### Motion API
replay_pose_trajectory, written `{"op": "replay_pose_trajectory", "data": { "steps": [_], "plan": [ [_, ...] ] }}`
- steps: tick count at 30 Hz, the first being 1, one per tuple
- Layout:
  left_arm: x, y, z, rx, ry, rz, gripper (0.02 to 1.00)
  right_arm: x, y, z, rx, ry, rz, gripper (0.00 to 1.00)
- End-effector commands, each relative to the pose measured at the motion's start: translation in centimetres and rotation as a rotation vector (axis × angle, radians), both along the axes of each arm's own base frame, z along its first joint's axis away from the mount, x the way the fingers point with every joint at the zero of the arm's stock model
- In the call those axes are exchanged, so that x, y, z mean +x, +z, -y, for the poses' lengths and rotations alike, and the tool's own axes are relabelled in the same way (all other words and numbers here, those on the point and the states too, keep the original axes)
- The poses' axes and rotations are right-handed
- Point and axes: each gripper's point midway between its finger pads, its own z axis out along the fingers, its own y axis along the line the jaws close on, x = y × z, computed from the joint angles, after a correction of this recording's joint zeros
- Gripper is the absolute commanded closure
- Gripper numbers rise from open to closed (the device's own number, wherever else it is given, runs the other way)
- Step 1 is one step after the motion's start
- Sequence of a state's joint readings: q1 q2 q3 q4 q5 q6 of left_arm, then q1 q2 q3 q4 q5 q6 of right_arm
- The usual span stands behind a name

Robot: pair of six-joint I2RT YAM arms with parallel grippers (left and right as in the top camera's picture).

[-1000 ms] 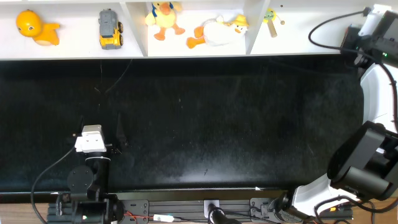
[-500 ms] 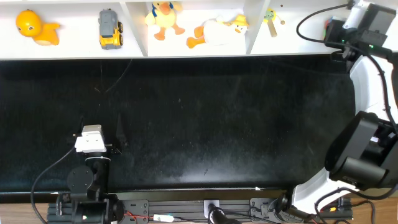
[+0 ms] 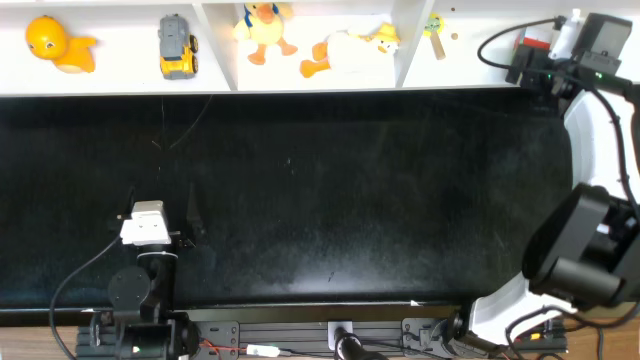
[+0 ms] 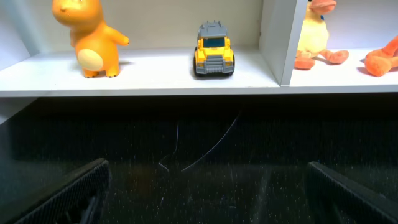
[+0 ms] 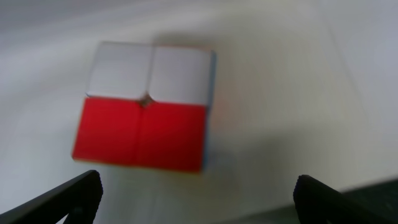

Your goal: Store Toys

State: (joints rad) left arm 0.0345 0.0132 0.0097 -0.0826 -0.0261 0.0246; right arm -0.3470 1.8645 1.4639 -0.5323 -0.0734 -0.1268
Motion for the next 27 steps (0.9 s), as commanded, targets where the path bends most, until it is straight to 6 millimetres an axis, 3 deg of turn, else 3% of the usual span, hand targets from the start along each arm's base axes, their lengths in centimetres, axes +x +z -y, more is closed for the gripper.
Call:
{"op": "replay_pose_trajectory", "data": {
  "steps": [1, 4, 8, 15, 19, 27],
  "plan": [
    [0.0, 0.1, 0.2, -0.007, -0.007, 0.007, 0.020, -5.0, 3.4, 0.5, -0.108, -0.070, 0.046, 0.003],
    [0.0, 0.1, 0.2, -0.007, -0.008, 0.007, 0.020, -9.0, 2.0, -0.2, -0.120, -0.091, 0.046, 0.003],
    [0.0, 0.1, 0.2, -0.007, -0.007, 0.007, 0.020, -13.6, 0.0, -2.8, -0.132, -0.073, 0.089, 0.005],
    [0.0, 0.1, 0.2, -0.007, -0.007, 0.007, 0.020, -17.8, -0.3, -10.6, -0.199, 0.092, 0.285, 0.005],
    [0.0, 0.1, 0.2, -0.007, -0.007, 0.007, 0.020, -20.1, 0.3, -14.0, -0.204, 0.192, 0.416, 0.005],
    [0.0, 0.1, 0.2, -0.007, -0.007, 0.007, 0.020, -22.8, 2.7, -14.6, -0.221, 0.184, 0.705, 0.005]
  ]
}}
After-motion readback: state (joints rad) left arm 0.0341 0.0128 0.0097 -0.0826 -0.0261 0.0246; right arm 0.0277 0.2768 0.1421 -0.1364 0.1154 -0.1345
